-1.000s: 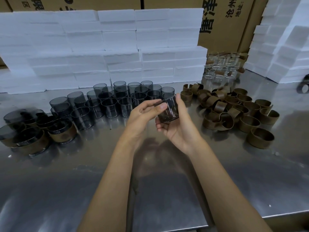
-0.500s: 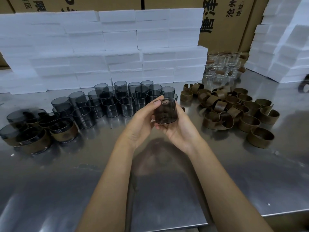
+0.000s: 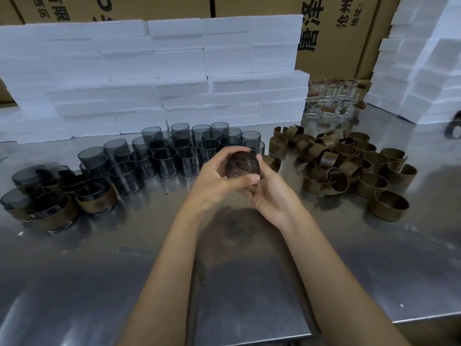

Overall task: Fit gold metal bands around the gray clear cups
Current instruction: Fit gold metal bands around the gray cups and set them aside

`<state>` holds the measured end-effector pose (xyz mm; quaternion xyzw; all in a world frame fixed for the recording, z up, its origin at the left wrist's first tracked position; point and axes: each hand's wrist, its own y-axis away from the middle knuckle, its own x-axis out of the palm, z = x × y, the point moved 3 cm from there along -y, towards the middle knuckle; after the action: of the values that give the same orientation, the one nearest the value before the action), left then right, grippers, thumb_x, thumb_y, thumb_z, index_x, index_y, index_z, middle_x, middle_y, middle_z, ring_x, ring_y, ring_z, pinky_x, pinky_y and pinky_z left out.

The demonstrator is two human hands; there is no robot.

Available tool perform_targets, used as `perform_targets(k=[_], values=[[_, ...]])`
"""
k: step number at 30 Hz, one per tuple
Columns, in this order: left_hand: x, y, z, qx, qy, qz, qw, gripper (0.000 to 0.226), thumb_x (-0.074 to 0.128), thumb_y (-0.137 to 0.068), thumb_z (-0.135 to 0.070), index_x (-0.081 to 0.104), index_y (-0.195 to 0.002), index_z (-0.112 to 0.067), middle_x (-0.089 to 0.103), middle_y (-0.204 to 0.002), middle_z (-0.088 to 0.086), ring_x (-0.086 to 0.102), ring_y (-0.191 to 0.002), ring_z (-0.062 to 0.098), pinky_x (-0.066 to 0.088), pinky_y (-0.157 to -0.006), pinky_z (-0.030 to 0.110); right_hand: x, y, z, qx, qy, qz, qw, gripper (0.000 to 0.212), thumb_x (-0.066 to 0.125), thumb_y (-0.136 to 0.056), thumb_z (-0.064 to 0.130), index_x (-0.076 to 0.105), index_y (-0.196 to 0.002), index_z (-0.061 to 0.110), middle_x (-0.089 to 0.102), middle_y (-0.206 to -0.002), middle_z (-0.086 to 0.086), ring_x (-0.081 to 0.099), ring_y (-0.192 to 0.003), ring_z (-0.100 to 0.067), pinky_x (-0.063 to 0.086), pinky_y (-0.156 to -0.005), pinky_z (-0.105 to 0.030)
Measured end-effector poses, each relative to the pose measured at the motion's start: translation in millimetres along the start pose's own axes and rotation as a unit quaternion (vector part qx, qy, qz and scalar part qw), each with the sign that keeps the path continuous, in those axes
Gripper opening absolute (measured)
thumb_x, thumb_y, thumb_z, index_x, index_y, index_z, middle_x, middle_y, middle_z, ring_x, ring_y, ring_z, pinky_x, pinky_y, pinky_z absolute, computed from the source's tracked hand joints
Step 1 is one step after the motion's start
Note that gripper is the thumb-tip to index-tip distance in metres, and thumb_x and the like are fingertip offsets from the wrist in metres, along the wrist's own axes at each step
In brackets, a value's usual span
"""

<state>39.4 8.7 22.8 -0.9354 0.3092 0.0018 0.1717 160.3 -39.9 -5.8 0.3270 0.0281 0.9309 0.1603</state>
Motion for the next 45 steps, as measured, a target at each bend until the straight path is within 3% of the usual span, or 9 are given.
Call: perform_targets(k=[8, 14, 19, 23, 26, 31, 36, 40, 45], values=[[4.6, -0.9, -1.2, 0.007, 0.042, -0.130, 0.991, 0.023, 0.069, -0.096, -0.023, 0.076, -0.115, -0.013, 0.077, -0.112, -0.005, 0.069, -0.108, 0.005, 0.051, -0.088, 0.016, 3.8, 1.5, -2.3, -0.017, -0.002, 0.006, 1.000, 0.044, 0.055, -0.103, 0.031, 0.061, -0.129, -0.004, 0.069, -0.120, -0.028, 0.069, -0.113, -0.033, 0.054, -0.101, -0.042], [0.8, -4.3, 0.6, -0.025, 0.079, -0.036, 0.996, 0.034, 0.047, -0.107, -0.021, 0.066, -0.133, -0.012, 0.073, -0.124, -0.002, 0.062, -0.126, 0.016, 0.042, -0.115, 0.034, -2.3, -1.8, -0.9, -0.011, -0.034, 0.007, 0.999, 0.055, 0.061, -0.094, 0.034, 0.059, -0.134, -0.004, 0.070, -0.121, -0.027, 0.068, -0.117, -0.036, 0.057, -0.097, -0.044], [-9.8, -2.4, 2.8, -0.051, 0.119, 0.102, 0.986, 0.049, 0.054, -0.101, -0.017, 0.048, -0.150, -0.019, 0.067, -0.134, -0.012, 0.056, -0.132, 0.005, 0.043, -0.106, 0.018, -6.5, -3.6, -2.8, 0.008, -0.068, 0.033, 0.997, 0.031, 0.056, -0.103, 0.029, 0.075, -0.104, 0.004, 0.076, -0.107, -0.021, 0.076, -0.098, -0.031, 0.063, -0.085, -0.043], [-14.2, 2.9, 3.8, -0.035, 0.083, 0.160, 0.983, 0.069, 0.066, -0.088, -0.009, 0.044, -0.151, -0.025, 0.066, -0.135, -0.003, 0.057, -0.131, 0.012, 0.045, -0.103, 0.019, -5.2, -3.1, -3.7, 0.015, -0.069, 0.041, 0.997, 0.028, 0.055, -0.103, 0.028, 0.070, -0.106, 0.005, 0.077, -0.101, -0.019, 0.077, -0.089, -0.027, 0.064, -0.072, -0.038], [-5.9, 1.0, 2.3, -0.036, 0.015, 0.114, 0.993, 0.081, 0.082, -0.074, -0.009, 0.050, -0.146, -0.029, 0.066, -0.133, -0.004, 0.062, -0.124, 0.011, 0.048, -0.101, 0.021, -4.8, -4.5, -4.6, 0.016, -0.055, 0.026, 0.998, 0.032, 0.057, -0.103, 0.031, 0.068, -0.113, 0.004, 0.078, -0.099, -0.015, 0.077, -0.084, -0.023, 0.063, -0.065, -0.031], [0.8, -5.1, 1.4, -0.026, -0.001, -0.118, 0.993, 0.061, 0.090, -0.075, -0.024, 0.065, -0.131, -0.029, 0.065, -0.128, -0.008, 0.063, -0.116, 0.003, 0.050, -0.092, 0.014, -1.4, -1.0, -0.2, -0.059, 0.056, 0.010, 0.997, 0.054, 0.062, -0.092, 0.053, 0.069, -0.115, 0.005, 0.079, -0.100, -0.013, 0.077, -0.088, -0.022, 0.062, -0.070, -0.029], [-4.6, -15.4, 15.2, -0.094, 0.268, -0.152, 0.947, 0.029, 0.059, -0.101, -0.033, 0.065, -0.123, -0.015, 0.072, -0.105, 0.008, 0.065, -0.090, 0.023, 0.051, -0.070, 0.029, 6.5, 1.7, -0.3, -0.223, 0.281, -0.076, 0.930, 0.055, 0.072, -0.079, 0.065, 0.063, -0.111, 0.022, 0.069, -0.081, 0.003, 0.063, -0.065, -0.007, 0.052, -0.062, -0.029], [0.0, -11.6, 25.6, -0.148, 0.328, -0.100, 0.928, 0.038, 0.048, -0.106, -0.039, 0.070, -0.116, -0.010, 0.072, -0.114, 0.016, 0.064, -0.106, 0.034, 0.053, -0.092, 0.047, 8.1, 4.7, -6.3, -0.287, 0.381, -0.051, 0.877, 0.060, 0.073, -0.073, 0.069, 0.055, -0.121, 0.038, 0.065, -0.089, 0.012, 0.061, -0.079, 0.001, 0.051, -0.077, -0.023], [7.1, -8.7, 25.5, -0.181, 0.319, -0.049, 0.929, 0.044, 0.046, -0.106, -0.048, 0.076, -0.111, -0.016, 0.076, -0.111, 0.013, 0.075, -0.096, 0.028, 0.063, -0.077, 0.039, 10.6, 10.4, -2.0, -0.328, 0.413, -0.062, 0.847, 0.050, 0.073, -0.078, 0.066, 0.060, -0.117, 0.039, 0.073, -0.098, 0.021, 0.069, -0.099, -0.002, 0.057, -0.092, -0.039]])
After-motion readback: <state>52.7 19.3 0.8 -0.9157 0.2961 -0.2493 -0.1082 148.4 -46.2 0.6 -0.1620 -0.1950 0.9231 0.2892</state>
